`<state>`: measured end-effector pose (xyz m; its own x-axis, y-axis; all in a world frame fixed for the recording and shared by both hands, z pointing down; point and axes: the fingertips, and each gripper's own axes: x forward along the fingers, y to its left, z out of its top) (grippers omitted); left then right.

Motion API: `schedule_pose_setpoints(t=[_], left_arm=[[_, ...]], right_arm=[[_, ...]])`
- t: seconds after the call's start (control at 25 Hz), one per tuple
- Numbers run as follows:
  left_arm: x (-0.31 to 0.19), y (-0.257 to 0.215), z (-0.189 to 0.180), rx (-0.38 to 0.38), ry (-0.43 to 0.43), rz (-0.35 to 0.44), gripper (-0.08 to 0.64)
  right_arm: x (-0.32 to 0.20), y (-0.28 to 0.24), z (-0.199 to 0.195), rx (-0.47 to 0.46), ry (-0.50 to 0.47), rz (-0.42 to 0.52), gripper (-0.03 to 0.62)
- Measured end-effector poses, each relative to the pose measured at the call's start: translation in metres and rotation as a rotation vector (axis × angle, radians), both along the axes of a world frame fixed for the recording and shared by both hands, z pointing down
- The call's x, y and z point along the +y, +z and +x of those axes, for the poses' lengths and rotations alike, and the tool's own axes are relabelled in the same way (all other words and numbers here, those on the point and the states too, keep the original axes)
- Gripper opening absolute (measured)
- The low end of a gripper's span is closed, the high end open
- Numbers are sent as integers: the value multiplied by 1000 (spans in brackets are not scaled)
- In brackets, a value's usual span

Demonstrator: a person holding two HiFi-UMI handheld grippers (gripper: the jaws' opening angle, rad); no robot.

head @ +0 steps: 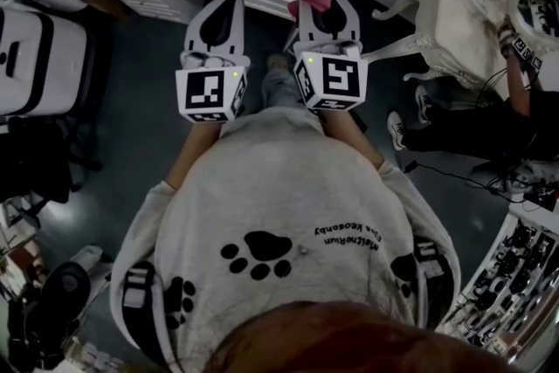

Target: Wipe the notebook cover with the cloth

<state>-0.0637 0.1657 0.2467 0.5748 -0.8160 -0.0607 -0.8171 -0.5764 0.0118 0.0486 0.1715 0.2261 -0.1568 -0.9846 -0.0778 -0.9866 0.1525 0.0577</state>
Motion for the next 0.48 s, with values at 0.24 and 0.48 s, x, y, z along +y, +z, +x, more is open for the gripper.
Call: schedule_pose_setpoints(t=[0.24, 0.48], left_arm=[[-75, 15, 5, -4, -40, -30, 11], [-132, 19, 17, 3, -80, -33, 11]], right_arm=[[-81, 17, 5, -6, -51, -37, 75], [-145, 24, 20, -4, -91, -57, 75]])
